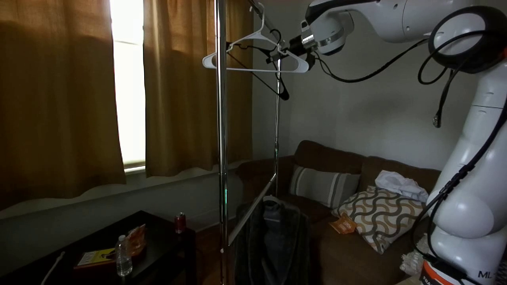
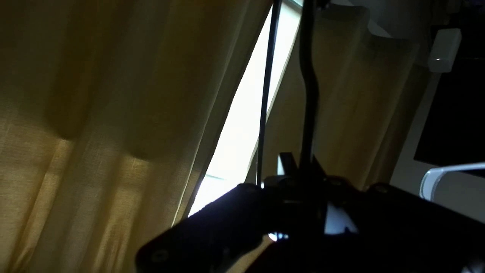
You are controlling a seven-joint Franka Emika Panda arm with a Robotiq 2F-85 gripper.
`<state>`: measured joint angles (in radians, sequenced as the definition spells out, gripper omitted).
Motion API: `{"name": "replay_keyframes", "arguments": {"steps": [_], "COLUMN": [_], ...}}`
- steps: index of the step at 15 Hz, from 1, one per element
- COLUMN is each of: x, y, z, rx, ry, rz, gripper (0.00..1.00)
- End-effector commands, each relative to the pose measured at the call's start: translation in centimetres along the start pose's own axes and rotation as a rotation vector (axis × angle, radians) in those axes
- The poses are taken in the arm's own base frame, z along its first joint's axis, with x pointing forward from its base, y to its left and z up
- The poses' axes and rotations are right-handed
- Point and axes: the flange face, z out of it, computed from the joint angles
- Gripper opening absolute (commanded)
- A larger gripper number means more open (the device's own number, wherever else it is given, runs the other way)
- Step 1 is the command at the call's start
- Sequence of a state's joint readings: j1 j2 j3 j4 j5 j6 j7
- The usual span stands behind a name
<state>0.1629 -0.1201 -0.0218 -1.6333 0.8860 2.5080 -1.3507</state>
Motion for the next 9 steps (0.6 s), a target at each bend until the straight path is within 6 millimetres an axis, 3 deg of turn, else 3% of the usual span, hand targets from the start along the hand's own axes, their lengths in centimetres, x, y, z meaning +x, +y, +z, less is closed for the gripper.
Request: {"name": "replay_keyframes", "arguments": {"steps": [1,9], "x": [0.73,1.53], "y": [0.56,1.01], "z": [-0.13,0.57], "rx": [-0.041,-0.104], "ry": [0.068,0.157], "rz": [0.048,0.113], "gripper": [0.02,0.02]}}
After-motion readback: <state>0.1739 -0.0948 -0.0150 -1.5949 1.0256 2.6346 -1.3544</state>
